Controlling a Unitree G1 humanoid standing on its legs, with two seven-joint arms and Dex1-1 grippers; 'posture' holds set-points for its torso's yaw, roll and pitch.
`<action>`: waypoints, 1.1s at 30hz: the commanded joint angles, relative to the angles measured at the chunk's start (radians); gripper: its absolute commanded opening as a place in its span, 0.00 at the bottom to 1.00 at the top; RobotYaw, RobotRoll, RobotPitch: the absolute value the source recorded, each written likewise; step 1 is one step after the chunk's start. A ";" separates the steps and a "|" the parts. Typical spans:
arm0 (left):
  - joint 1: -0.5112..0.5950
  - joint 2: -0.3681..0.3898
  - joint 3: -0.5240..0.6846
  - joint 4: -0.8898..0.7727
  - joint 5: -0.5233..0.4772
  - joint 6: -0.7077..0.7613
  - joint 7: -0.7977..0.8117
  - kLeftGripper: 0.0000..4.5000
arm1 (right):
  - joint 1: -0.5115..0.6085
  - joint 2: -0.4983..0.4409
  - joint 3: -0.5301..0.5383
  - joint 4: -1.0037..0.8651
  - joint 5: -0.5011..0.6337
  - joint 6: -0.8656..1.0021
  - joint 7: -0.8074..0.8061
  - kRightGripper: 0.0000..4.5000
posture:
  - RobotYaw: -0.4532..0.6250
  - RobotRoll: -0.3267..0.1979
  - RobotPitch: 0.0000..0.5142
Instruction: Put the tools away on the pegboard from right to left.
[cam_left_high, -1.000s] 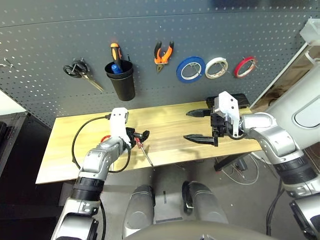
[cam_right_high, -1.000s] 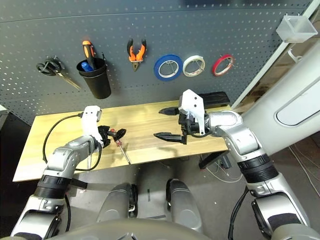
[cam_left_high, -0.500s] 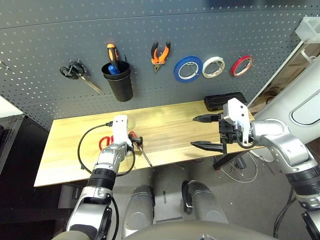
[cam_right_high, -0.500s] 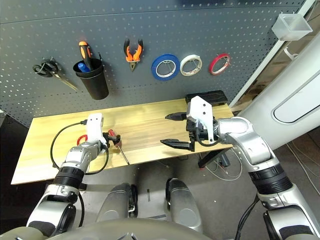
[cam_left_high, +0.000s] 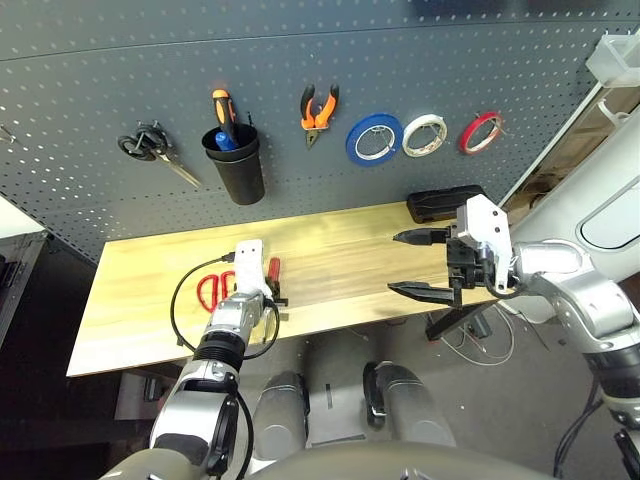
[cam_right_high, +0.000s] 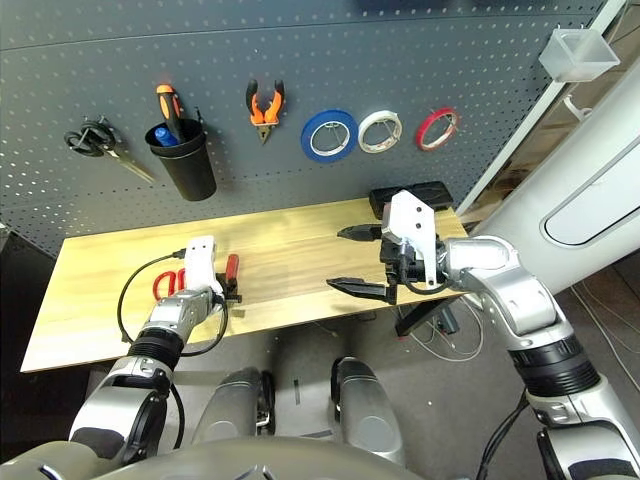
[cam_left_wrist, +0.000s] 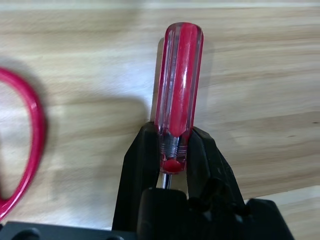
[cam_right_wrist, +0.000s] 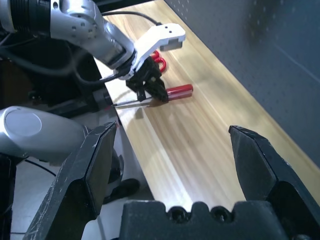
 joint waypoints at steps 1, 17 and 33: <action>0.031 0.025 -0.006 -0.192 -0.011 0.078 -0.045 0.19 | 0.012 -0.011 -0.036 0.045 0.015 -0.034 0.023 1.00 | 0.36 0.62 0.26; 0.290 0.134 0.161 -1.197 -0.158 0.483 -0.092 0.19 | -0.147 0.020 -0.101 0.284 0.088 -0.091 0.166 1.00 | 0.52 0.62 0.19; 0.006 0.208 0.502 -1.341 -0.545 0.429 -0.168 0.19 | -0.284 0.049 -0.220 0.411 0.233 -0.064 0.287 1.00 | 0.56 0.62 0.13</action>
